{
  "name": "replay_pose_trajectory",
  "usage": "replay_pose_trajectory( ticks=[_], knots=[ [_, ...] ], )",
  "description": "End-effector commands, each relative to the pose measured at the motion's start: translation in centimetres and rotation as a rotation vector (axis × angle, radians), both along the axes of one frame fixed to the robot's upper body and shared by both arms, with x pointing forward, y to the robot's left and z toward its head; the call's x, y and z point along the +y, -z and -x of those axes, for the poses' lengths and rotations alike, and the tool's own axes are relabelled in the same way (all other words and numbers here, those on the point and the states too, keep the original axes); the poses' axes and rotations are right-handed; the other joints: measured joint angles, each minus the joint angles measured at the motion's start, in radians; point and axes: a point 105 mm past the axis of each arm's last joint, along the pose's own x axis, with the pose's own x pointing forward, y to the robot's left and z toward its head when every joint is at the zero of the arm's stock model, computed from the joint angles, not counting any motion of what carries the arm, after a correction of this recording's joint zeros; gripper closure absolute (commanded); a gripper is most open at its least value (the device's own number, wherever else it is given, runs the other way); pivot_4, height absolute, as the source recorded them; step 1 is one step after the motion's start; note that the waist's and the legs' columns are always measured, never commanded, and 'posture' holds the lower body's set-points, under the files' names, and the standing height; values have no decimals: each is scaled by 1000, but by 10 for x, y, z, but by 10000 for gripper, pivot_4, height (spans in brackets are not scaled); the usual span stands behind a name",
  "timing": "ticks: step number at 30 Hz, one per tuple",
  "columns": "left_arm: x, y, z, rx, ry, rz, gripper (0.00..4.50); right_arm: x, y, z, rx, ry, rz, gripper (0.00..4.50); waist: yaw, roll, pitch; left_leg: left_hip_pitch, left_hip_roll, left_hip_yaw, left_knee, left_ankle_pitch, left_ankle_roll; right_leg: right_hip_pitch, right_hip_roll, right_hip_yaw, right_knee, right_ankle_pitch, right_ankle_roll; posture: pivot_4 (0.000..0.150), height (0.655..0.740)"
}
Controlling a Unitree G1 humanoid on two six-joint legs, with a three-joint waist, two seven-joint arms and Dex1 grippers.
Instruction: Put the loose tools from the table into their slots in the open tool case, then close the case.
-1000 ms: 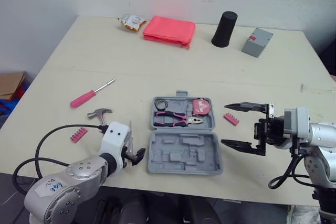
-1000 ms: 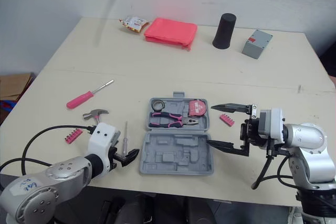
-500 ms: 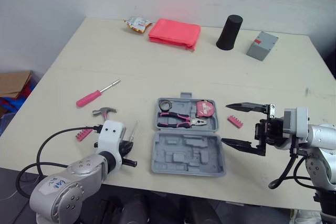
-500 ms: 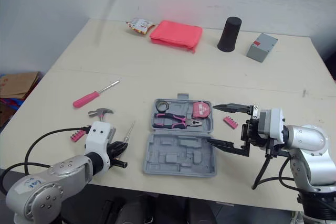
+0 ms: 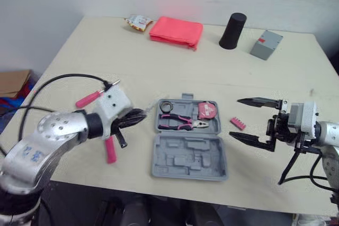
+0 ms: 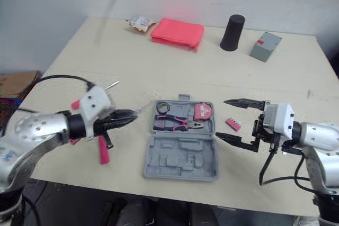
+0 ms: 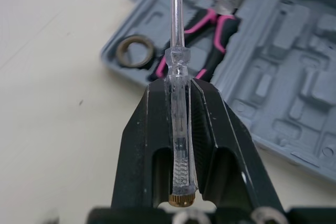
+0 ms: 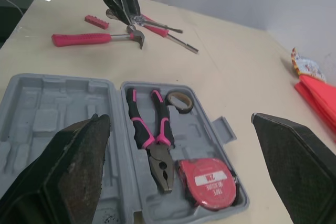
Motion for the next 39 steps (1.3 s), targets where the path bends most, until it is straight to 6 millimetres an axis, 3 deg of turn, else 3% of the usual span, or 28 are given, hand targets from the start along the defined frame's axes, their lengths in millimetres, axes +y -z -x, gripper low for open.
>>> replay_pose_trajectory(
  ticks=[1, 5, 8, 19, 39],
  knots=[
    [-26, 6, 5, 28, 175, -105, 44463, -5, -5, 6, 2, 28, 2, 0, 2, 0, 0, -1, 0, 0, 0, 0, 0, 0, 0, 0, -1, 0, 0, 1500, 7400],
    [-40, 22, 17, 117, 312, -241, 44463, -6, 6, 11, 27, 44, -5, 0, -2, 0, 0, -6, 0, 1, 3, -1, 1, -5, 2, 3, -2, -1, 3, 1500, 7400],
    [-48, 30, 11, 114, 289, -341, 44463, -7, 14, 15, 33, 62, -18, 0, -6, 0, 0, -15, 0, 1, 5, -1, -1, -16, 5, 4, 4, -3, 6, 1500, 7400],
    [-76, 45, -2, 138, 265, -393, 44463, -9, 30, 37, 43, 92, -41, 0, -14, -1, 0, -12, 0, 0, 15, 2, 1, -15, 3, 6, 18, -3, 9, 1500, 7400],
    [-76, 51, -11, 91, 213, -484, 44463, -3, 28, 39, 20, 81, -44, 0, -10, -1, 0, -12, 0, -1, 21, 2, 1, -14, 3, 5, 22, -3, 9, 1500, 7400]
  ],
)
